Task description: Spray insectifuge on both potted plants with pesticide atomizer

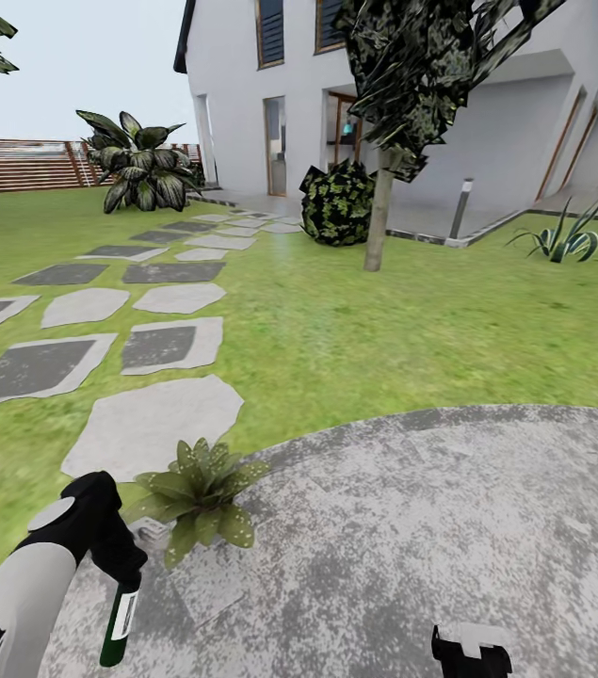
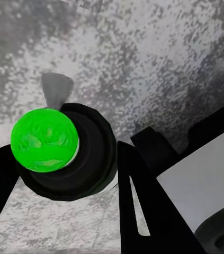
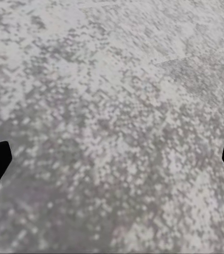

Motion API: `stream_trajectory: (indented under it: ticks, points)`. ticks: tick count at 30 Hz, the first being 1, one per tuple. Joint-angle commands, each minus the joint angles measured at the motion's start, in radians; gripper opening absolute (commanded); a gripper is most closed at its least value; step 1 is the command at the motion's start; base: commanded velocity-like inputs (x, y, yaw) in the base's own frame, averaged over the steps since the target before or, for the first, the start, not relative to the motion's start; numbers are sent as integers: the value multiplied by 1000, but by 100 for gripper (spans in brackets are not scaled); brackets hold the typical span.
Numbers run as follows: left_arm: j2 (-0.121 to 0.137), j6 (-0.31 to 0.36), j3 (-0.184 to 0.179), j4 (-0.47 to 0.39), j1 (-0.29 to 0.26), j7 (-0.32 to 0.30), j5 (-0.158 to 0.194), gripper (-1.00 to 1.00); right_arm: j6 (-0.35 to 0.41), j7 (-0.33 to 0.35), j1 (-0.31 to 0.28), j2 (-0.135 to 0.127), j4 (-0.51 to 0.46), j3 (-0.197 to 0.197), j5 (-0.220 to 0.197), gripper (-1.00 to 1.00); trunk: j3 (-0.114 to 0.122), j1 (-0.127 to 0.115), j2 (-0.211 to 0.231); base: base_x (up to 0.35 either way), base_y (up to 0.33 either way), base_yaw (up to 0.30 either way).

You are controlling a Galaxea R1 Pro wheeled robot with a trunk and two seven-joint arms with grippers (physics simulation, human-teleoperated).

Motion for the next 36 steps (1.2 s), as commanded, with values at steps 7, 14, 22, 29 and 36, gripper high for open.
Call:
stream_trajectory:
  ticks: [7, 14, 22, 29, 36]
  points:
    - [0, 11, 4, -5, -15, -9, -11, -100, -3, -4, -1, 1, 1, -7, 11, 100, -1, 0, 0, 0, 285, 0]
    - [2, 10, 3, -7, -40, -9, -13, -100, -3, -4, -1, 1, 1, -7, 11, 100, 3, 0, 0, -178, 244, -177]
    - [-4, 10, 2, -2, -41, -9, -29, -100, -3, -4, -1, 1, 1, -7, 11, 100, 12, 0, 0, -131, 244, -230]
    - [0, 10, 3, -8, -44, -55, -44, -100, -3, -4, -1, 0, 1, -7, 11, 100, 14, 0, 0, 229, 254, -50]
    - [-4, -2, -18, -1, -69, -104, -121, -100, -3, -7, -1, 0, 1, -7, 11, 100, 14, 0, 0, 246, 99, 0]
